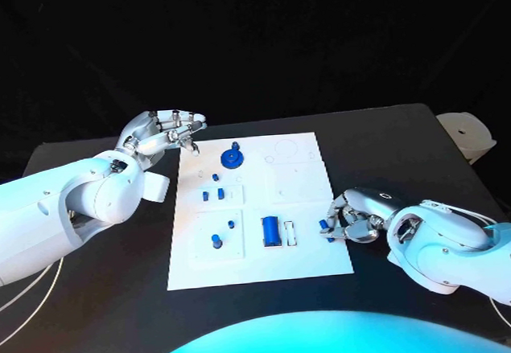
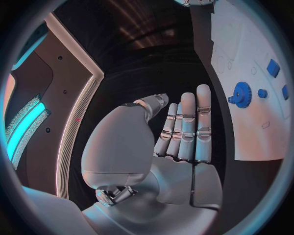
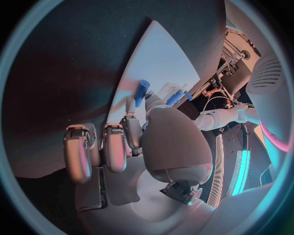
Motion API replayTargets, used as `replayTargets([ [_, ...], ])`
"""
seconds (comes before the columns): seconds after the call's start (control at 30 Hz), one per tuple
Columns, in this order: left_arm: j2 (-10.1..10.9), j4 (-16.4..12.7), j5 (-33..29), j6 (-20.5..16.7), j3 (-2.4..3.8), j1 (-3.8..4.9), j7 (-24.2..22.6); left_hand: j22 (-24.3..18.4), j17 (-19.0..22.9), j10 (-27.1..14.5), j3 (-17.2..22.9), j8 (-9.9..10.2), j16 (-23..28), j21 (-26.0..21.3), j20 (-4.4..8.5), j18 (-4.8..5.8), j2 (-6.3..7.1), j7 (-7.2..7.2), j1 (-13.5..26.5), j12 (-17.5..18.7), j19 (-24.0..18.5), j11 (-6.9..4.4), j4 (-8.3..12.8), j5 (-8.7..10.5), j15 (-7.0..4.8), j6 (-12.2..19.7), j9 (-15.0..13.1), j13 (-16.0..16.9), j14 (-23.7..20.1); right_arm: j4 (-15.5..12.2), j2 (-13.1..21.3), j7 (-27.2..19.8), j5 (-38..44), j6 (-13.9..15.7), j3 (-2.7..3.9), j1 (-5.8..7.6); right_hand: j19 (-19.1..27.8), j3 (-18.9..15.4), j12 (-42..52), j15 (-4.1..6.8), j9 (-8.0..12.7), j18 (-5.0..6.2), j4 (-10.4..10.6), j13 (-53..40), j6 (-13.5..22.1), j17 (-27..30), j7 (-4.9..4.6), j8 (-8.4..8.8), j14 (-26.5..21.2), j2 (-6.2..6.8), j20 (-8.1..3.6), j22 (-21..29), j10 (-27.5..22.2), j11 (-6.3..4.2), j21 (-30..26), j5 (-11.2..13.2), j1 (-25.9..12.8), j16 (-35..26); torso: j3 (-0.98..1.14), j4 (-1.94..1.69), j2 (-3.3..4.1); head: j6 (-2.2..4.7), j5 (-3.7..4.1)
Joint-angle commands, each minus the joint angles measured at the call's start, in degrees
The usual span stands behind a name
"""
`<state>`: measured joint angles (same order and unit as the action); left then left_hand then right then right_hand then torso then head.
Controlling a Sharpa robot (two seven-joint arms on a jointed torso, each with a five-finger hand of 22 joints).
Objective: Assemble the parts on the task board
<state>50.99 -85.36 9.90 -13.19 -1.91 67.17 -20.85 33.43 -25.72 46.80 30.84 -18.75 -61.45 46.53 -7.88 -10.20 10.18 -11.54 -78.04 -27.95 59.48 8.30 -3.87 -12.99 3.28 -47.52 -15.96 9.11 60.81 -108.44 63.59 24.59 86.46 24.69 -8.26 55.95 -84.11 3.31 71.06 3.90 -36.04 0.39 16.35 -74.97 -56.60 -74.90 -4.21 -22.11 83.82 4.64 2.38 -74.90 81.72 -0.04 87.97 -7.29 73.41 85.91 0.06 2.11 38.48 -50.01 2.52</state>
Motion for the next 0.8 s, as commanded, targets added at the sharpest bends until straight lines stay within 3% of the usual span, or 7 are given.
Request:
replayTargets([
  [0.03,0.0,-0.2,-0.2,0.6,0.03,0.02,-0.3,0.0,0.1,-0.4,0.1,-0.3,-0.1,-0.2,-0.26,-0.4,-0.48,-0.07,-0.3,-0.2,0.1,-0.09,0.3,-0.36,0.11,0.1,-0.1,0.0,-0.4,0.0,-0.3,1.9,3.2,-5.0,-0.42,-0.74,-5.1,0.1,0.3,-0.13,0.3,0.01,-0.5,-2.1,-0.6,-6.2,0.15,0.21,4.4,0.35,0.27,-14.6,0.3,-0.17,0.3,0.3,1.0,0.2,0.01,0.05,-0.06,0.01,-0.04],
  [0.3,0.1,-0.2,-0.2,0.7,0.03,0.02,-0.3,0.0,0.1,-0.4,0.1,-0.3,-0.1,-0.2,-0.26,-0.4,-0.48,-0.07,-0.3,-0.2,0.1,-0.09,0.3,-0.36,0.11,0.1,-0.1,0.0,-0.4,-0.4,-0.6,2.8,6.8,-6.9,-0.42,-1.09,-5.3,1.1,0.3,0.15,0.5,-0.06,-1.5,-2.2,-1.2,-6.4,0.48,0.36,4.5,1.13,0.02,-14.7,0.3,-0.49,0.6,0.4,4.6,0.2,-0.03,-0.04,-0.04,0.01,-0.06],
  [0.47,0.1,-0.2,-0.2,0.7,0.03,0.02,-0.3,0.0,0.1,-0.4,0.1,-0.3,-0.1,-0.2,-0.26,-0.4,-0.49,-0.07,-0.3,-0.2,0.0,-0.08,0.3,-0.36,0.11,0.1,-0.1,-0.1,-0.4,-0.6,-0.7,3.3,9.0,-8.0,-0.42,-1.18,-5.3,2.1,0.1,0.21,0.8,-0.08,-2.1,-2.1,-1.5,-6.4,0.52,0.62,4.5,1.61,-0.07,-14.7,0.2,-0.55,0.6,1.7,6.8,0.2,-0.03,-0.02,-0.01,0.01,-0.09],
  [0.63,0.1,-0.2,-0.2,0.6,0.03,0.02,-0.3,0.0,0.1,-0.4,0.1,-0.3,-0.1,-0.2,-0.26,-0.4,-0.49,-0.07,-0.3,-0.2,0.0,-0.08,0.3,-0.36,0.11,0.1,-0.1,-0.1,-0.4,-0.8,-1.0,4.2,10.1,-7.1,-0.41,-1.22,-5.3,7.8,0.0,0.56,1.5,-0.11,-3.2,-2.2,-2.1,-6.4,0.91,1.24,4.5,0.57,-0.38,-14.7,0.1,-0.95,0.8,-0.1,11.0,0.2,-0.04,-0.01,-0.08,0.01,-0.04],
  [0.7,0.1,-0.2,-0.2,0.6,0.03,0.02,-0.3,0.0,0.1,-0.4,0.1,-0.3,-0.1,-0.2,-0.26,-0.4,-0.49,-0.07,-0.3,-0.2,0.0,-0.08,0.3,-0.36,0.11,0.1,-0.1,-0.1,-0.4,-0.9,-1.1,4.5,10.3,-6.2,-0.41,-1.23,-5.4,11.3,0.0,0.69,1.6,-0.15,-3.3,-2.3,-2.2,-6.6,1.06,1.32,4.5,0.71,-0.53,-14.8,0.2,-1.13,0.9,-3.4,11.4,0.2,-0.03,-0.02,-0.06,0.01,-0.06],
  [0.8,0.1,-0.2,-0.2,0.6,0.03,0.02,-0.3,0.0,0.1,-0.5,0.1,-0.3,-0.1,-0.2,-0.26,-0.4,-0.51,-0.06,-0.3,-0.2,0.0,-0.09,0.3,-0.37,0.11,0.1,-0.1,-0.1,-0.5,-1.2,-1.2,4.8,10.3,-5.0,-0.4,-1.23,-5.5,17.1,-0.2,0.7,0.9,-0.19,-4.0,-2.2,-1.8,-6.7,1.04,0.7,4.5,1.92,-0.64,-14.8,0.3,-1.18,1.1,-5.4,10.4,0.2,-0.04,-0.03,-0.07,0.01,-0.17],
])
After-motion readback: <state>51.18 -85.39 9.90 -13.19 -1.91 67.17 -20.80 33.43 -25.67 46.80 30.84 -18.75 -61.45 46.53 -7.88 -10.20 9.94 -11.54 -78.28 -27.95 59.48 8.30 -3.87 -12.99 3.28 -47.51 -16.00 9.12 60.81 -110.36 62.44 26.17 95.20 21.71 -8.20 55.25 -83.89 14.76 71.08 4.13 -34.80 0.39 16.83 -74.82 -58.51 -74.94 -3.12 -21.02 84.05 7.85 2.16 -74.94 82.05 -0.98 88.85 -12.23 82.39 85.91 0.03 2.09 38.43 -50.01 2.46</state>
